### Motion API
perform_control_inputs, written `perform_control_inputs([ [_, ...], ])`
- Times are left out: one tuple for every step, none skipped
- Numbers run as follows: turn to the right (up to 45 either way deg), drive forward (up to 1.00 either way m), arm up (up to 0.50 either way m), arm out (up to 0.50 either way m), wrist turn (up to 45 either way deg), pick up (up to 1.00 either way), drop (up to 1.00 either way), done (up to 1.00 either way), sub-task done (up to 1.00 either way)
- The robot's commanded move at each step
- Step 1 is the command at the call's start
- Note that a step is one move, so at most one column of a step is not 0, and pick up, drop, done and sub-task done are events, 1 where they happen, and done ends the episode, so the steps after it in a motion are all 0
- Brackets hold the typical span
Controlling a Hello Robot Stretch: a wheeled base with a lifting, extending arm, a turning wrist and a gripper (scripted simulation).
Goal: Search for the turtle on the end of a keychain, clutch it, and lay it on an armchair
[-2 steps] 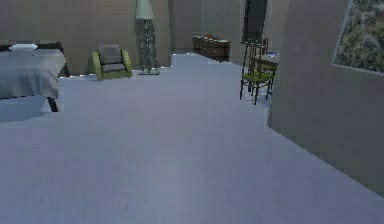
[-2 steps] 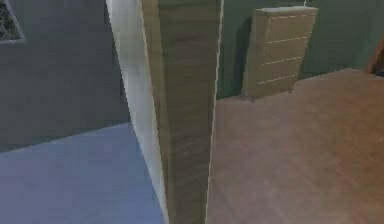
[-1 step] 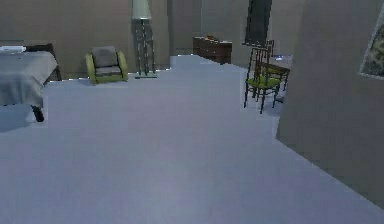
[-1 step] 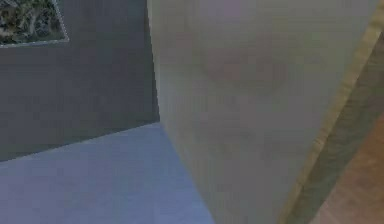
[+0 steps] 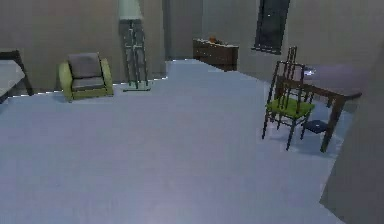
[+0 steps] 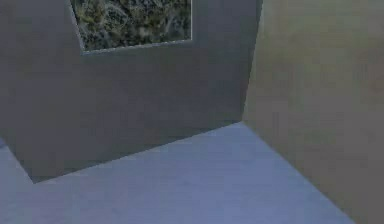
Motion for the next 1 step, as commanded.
perform_control_inputs([
  [0.0, 1.0, 0.0, 0.0, 0.0, 0.0, 0.0, 0.0, 0.0],
])
